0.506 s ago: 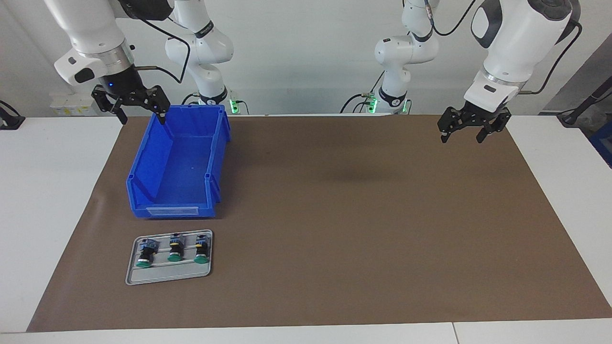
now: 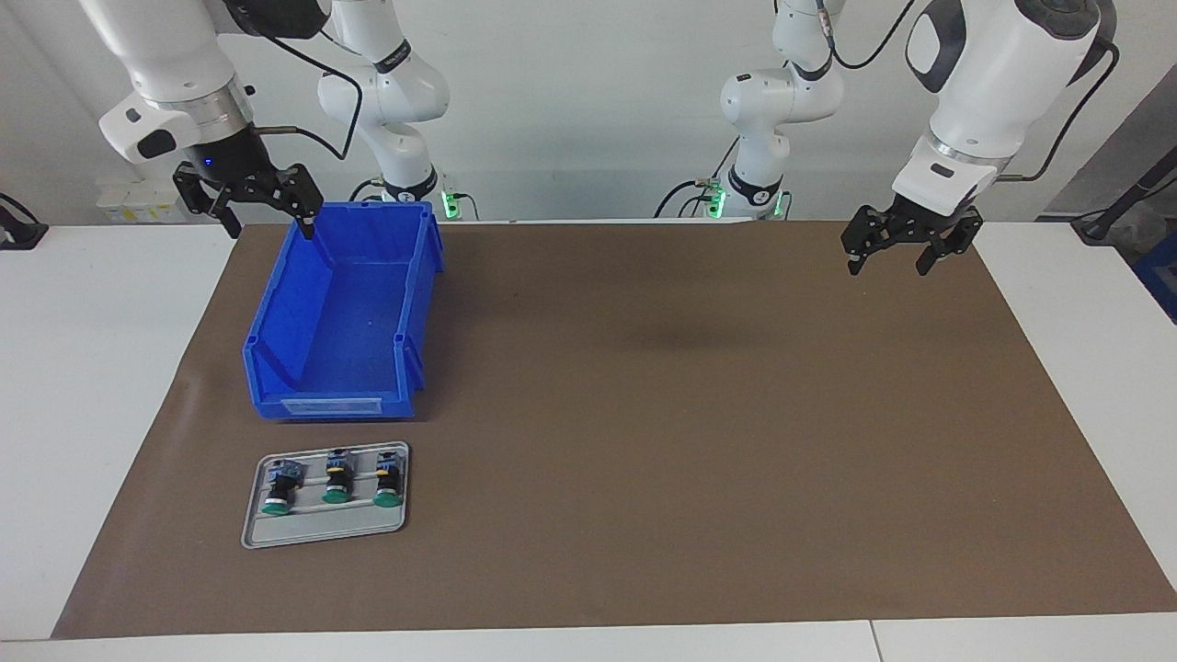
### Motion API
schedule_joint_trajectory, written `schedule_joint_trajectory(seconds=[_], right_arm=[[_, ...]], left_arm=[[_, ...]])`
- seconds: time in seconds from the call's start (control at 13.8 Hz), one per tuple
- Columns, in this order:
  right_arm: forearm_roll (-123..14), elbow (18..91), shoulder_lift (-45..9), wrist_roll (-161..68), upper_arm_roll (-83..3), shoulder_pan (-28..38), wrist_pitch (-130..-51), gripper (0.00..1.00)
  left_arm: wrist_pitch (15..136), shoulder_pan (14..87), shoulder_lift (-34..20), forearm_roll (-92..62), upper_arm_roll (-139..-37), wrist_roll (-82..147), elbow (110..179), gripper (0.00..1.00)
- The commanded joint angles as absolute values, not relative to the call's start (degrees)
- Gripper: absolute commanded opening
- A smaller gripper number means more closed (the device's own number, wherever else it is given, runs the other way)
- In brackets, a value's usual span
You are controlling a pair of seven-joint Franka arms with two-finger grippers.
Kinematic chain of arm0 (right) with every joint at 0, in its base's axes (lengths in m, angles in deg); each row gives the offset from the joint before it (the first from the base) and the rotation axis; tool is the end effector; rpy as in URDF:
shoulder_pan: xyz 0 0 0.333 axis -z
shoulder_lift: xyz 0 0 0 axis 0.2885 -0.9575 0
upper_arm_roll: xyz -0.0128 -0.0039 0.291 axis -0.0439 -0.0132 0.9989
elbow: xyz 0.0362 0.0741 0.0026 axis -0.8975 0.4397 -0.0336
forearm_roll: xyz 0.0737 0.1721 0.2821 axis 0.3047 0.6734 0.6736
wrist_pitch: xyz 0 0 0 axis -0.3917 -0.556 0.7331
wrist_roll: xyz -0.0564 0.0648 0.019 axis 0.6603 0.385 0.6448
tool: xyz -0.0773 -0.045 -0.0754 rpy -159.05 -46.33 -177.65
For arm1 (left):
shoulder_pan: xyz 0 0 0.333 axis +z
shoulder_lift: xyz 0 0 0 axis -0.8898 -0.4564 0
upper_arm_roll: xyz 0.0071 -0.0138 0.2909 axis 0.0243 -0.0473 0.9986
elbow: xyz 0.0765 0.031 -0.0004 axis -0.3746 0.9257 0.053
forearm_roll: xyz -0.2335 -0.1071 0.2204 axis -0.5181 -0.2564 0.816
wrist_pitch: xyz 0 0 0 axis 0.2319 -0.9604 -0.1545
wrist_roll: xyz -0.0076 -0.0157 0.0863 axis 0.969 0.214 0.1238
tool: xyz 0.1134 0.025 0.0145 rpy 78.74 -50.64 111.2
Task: Place and press button with both arms
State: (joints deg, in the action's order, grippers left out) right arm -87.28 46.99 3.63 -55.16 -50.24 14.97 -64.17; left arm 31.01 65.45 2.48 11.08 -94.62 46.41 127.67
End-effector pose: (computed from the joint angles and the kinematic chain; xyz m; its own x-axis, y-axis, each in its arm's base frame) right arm 0.4678 -0.0160 0.5971 0.9995 -0.0295 0.0095 -0.0298 -0.9991 0.0292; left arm 0.5039 -0.0610 0.5749 0.9946 -0.1014 0.0201 -0.1012 -0.9948 -0.0123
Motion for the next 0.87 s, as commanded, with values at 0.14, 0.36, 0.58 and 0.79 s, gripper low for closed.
schedule_joint_trajectory(seconds=[0.14, 0.36, 0.58, 0.79], right_arm=[[-87.2, 48.6, 4.1, -53.7, -50.4, 16.7, -66.7, 1.0], [-87.4, 45.7, -0.3, -51.9, -50.3, 18.2, -69.2, 1.0], [-86.7, 43.7, -7.8, -51.9, -50.3, 18.3, -76.4, 1.0], [-86.5, 39.1, -18.3, -50.9, -50.2, 18.3, -84.4, 1.0]], left_arm=[[31.2, 65.7, 4.0, 12.0, -94.6, 45.9, 129.3, 1.0], [31.2, 65.7, 4.0, 12.0, -94.6, 45.9, 129.3, 1.0], [31.2, 65.7, 4.0, 12.0, -94.6, 45.9, 129.3, 1.0], [31.2, 65.7, 4.0, 12.0, -94.6, 45.9, 129.3, 1.0]])
